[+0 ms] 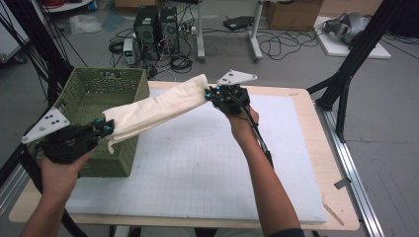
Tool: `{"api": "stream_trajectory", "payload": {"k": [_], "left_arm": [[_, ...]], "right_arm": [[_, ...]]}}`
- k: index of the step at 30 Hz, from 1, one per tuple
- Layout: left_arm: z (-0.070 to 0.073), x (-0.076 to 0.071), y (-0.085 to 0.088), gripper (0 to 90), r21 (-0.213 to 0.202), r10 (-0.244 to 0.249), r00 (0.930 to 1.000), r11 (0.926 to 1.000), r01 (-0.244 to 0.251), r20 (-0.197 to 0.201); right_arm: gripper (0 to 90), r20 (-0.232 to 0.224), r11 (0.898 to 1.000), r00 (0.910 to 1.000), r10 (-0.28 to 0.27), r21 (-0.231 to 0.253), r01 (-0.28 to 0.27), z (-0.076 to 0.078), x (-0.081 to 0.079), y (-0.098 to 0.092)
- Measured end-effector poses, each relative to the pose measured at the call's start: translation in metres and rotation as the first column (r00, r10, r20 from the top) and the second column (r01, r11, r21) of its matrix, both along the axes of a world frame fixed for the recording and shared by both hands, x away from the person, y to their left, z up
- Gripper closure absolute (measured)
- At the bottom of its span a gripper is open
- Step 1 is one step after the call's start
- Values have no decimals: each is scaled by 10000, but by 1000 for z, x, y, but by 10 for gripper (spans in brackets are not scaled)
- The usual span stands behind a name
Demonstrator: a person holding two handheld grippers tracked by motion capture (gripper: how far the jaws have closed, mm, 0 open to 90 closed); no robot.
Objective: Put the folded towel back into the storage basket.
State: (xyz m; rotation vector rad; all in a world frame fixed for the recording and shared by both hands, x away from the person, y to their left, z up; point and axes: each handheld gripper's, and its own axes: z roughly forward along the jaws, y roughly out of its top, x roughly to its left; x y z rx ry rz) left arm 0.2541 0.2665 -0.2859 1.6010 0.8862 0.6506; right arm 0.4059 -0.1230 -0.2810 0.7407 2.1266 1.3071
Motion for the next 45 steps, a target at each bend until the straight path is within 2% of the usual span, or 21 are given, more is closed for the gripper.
{"api": "stream_trajectory", "payload": {"k": [5,12,17,23,30,33,38,45], "left_arm": [[3,-6,19,828,-97,412,9990,9991,-410,166],[0,-17,45,828,-166,989,9949,9950,-985,218],[-3,-22,58,828,-199,1317,9909,9912,-1312,285],[-7,-27,79,827,-327,1867,9821,9820,-1859,249],[-14,-30,97,827,-85,2474,9688,9689,-2473,148],[-16,-29,102,827,10,2612,9653,9653,-2612,64],[-21,-26,109,827,197,2867,9580,9579,-2865,-77],[-31,-21,116,824,355,3158,9476,9486,-3143,-479]], "right_arm": [[834,-21,9996,9996,271,-46,-271,5,15,31],[833,313,9974,9973,667,-285,-658,15,28,76],[834,227,9954,9961,847,-458,-836,15,40,106],[833,104,9919,9937,1114,-630,-1105,17,54,146],[834,45,9853,9894,1450,-920,-1440,15,65,194],[833,-88,9831,9884,1518,-1023,-1519,11,69,211],[833,-213,9810,9864,1628,-1035,-1642,4,73,228],[831,-422,9775,9844,1709,-1180,-1747,-10,77,246]]}}
